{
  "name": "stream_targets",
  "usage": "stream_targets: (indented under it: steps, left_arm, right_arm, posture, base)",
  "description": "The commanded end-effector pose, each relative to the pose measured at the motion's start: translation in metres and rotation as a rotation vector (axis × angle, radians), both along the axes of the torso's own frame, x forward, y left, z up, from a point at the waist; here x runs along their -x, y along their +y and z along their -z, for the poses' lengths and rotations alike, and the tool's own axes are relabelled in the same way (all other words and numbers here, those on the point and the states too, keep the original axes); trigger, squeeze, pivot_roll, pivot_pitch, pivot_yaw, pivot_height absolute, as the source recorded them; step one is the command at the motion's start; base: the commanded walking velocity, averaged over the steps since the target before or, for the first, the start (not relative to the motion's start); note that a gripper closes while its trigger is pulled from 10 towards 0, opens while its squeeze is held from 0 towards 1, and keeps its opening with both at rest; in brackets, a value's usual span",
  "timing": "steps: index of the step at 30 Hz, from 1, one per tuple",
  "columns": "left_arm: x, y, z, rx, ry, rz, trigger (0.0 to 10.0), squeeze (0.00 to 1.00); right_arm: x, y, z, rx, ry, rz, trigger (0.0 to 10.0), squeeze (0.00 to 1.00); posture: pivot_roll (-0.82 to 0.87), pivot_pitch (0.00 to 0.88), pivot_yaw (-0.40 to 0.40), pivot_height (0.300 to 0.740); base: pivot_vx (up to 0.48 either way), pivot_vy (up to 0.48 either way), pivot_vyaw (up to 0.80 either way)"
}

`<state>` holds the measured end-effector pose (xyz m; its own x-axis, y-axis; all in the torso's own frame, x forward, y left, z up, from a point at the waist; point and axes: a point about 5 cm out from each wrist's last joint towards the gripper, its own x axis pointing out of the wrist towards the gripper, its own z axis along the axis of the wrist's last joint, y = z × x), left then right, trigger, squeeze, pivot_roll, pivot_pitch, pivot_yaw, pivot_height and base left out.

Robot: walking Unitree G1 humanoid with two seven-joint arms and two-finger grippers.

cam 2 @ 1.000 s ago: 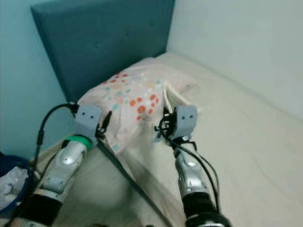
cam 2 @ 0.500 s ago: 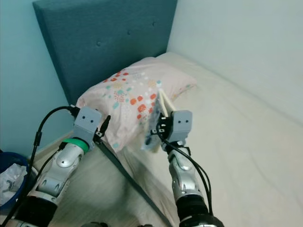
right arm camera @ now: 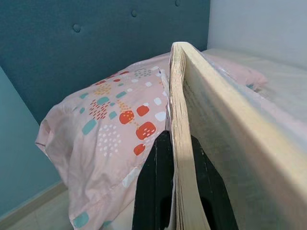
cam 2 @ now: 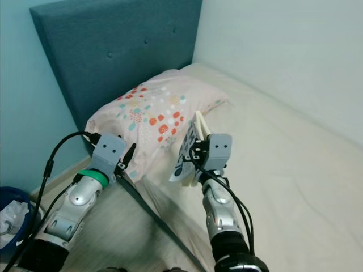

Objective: Clean up the room

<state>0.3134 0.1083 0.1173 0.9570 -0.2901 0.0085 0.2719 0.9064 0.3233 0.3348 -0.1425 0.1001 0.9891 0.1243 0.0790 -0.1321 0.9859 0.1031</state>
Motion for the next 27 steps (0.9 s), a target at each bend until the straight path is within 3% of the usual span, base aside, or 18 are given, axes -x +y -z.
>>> stream_targets:
  steps: [1,27]
  left_arm:
    - [0.0035,0.0,0.0042,-0.019,0.013,0.007,10.0,0.0]
    - [0.0053,0.003,0.0048,-0.023,0.014,0.001,10.0,0.0]
  right_arm:
    - [-0.0018,-0.0016,-0.0047,0.009,-0.028,0.007,10.0,0.0]
    - [-0.0021,0.0004,-0.0028,0.005,-0.026,0.006,10.0,0.0]
  posture:
    - [0.04,0.045,0.02,0.71]
    - [0.05,0.051,0.024,0.63]
  base:
    - [0.0,0.0,0.0]
    - [0.0,0.0,0.0]
